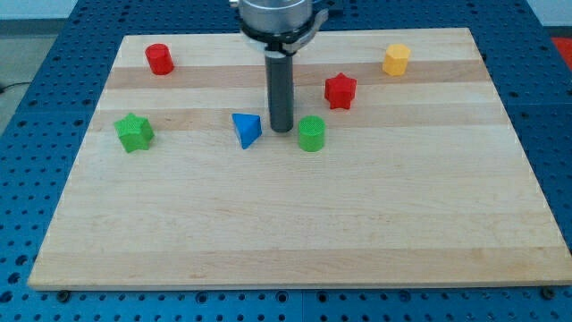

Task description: Move the green circle towards the center right

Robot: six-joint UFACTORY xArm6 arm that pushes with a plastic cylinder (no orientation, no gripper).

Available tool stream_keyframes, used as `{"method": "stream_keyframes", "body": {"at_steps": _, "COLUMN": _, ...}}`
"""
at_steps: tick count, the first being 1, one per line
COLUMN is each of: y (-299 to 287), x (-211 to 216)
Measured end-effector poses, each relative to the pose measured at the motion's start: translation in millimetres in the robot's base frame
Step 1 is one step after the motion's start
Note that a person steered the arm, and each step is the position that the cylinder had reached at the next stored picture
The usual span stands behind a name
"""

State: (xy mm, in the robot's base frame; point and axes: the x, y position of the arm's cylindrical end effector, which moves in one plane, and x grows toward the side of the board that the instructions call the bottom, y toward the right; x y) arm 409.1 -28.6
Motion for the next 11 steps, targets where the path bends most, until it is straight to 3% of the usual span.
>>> {"method": "stream_keyframes", "body": {"at_steps": 2, "y": 75, "x": 2}}
{"method": "stream_keyframes", "body": {"at_steps": 3, "y": 86, "x": 3}}
{"method": "stream_keyframes", "body": {"at_steps": 4, "y": 31, "x": 7}}
{"method": "stream_keyframes", "body": {"at_steps": 5, "y": 86, "x": 17}}
{"method": "stream_keyframes", "body": {"at_steps": 7, "y": 90, "x": 53}}
{"method": "stream_keyframes", "body": {"at_steps": 8, "y": 134, "x": 45}}
{"method": "stream_keyframes", "body": {"at_steps": 9, "y": 141, "x": 18}}
{"method": "stream_keyframes", "body": {"at_steps": 11, "y": 108, "x": 20}}
